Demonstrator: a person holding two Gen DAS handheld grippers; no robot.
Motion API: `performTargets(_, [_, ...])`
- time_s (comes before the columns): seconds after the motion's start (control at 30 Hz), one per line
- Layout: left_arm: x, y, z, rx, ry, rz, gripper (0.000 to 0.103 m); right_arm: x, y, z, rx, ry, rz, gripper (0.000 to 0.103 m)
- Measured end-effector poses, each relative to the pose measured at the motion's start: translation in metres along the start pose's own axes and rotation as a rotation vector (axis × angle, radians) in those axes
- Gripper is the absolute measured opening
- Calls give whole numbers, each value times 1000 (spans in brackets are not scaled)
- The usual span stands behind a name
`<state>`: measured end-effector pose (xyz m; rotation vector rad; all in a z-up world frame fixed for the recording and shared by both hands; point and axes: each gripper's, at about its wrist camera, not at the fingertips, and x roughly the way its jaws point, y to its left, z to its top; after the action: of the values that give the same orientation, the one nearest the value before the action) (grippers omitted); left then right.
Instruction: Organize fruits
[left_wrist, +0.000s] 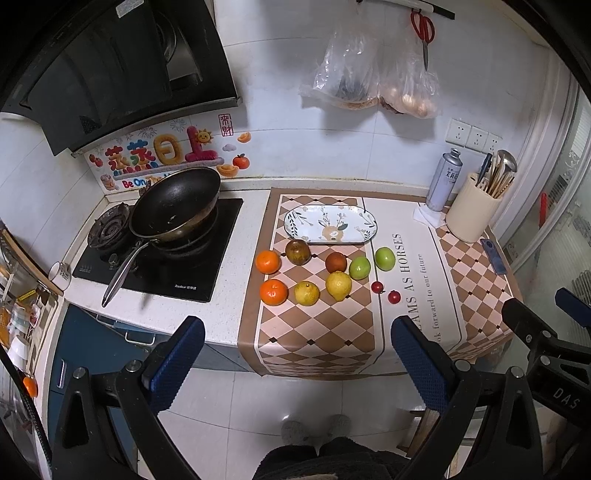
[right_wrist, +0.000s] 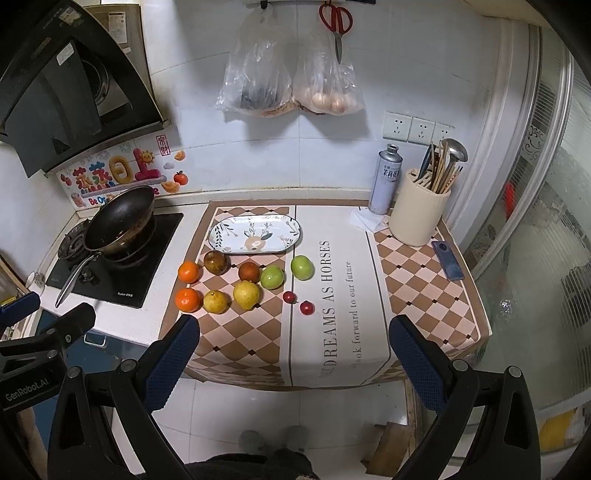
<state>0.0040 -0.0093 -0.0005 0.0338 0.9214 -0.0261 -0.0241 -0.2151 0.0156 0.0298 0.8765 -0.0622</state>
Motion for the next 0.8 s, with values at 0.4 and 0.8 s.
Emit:
performTargets(0.4, [-1, 0, 8, -1, -3, -1, 103, -1, 1, 2, -2, -4, 3, 103])
performTargets(0.8, [-1, 1, 10, 0, -6, -3, 103, -3, 3, 9, -3, -10, 10, 103])
